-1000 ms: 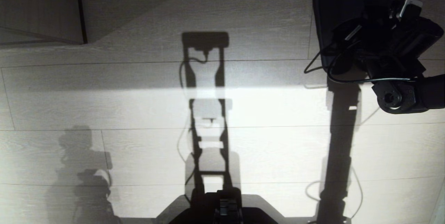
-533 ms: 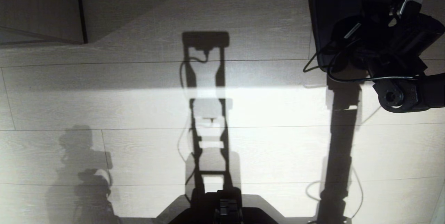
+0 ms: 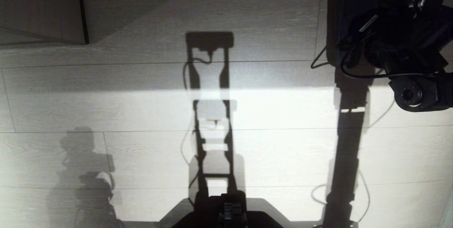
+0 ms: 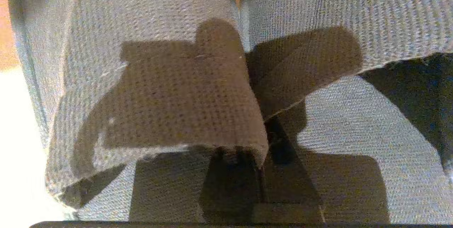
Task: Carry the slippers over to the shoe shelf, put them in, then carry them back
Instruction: Pick up the slippers on the floor, then place the slippers into the shoe cabinet
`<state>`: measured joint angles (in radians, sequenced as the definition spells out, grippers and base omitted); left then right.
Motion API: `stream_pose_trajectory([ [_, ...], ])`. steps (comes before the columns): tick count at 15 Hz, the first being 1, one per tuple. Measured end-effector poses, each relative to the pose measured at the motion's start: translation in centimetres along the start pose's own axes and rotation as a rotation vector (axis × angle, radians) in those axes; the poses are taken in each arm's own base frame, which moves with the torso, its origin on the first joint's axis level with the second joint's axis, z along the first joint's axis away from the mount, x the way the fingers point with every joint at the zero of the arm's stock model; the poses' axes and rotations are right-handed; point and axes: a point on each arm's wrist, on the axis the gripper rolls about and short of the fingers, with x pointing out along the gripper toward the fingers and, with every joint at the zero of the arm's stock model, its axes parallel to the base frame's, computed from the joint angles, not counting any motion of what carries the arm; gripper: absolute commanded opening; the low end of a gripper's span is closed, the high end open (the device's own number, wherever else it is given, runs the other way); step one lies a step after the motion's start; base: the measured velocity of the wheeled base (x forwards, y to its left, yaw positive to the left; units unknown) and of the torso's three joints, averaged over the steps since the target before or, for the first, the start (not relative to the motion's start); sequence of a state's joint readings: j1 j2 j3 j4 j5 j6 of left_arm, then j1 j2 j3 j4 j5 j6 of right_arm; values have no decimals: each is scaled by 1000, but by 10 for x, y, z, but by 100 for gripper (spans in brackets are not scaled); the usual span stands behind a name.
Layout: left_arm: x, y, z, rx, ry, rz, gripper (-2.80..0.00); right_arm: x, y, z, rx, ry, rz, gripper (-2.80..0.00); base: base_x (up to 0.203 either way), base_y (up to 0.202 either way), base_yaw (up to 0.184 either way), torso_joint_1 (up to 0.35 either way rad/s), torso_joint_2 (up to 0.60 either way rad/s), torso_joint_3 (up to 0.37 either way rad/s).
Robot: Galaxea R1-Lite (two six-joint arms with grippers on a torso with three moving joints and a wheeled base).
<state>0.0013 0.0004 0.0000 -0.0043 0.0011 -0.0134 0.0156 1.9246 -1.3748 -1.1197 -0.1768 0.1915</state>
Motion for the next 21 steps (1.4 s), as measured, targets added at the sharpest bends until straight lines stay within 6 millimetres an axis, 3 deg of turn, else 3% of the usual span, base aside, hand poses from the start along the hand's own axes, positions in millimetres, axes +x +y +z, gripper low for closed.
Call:
stream_pose_trajectory([
  [7,0,0,0,0,0,0,-280,-18,1,41,35,-47,0,-280,0,0,0,0,0,0],
  [16,0,0,0,0,0,0,-280,-56,-2,43,12,85,-12,-280,0,0,0,0,0,0],
  [18,0,0,0,0,0,0,-280,-73,-4,44,-1,145,-20,-280,0,0,0,0,0,0],
  [21,0,0,0,0,0,0,-280,-114,-6,51,-27,262,-14,-280,0,0,0,0,0,0],
])
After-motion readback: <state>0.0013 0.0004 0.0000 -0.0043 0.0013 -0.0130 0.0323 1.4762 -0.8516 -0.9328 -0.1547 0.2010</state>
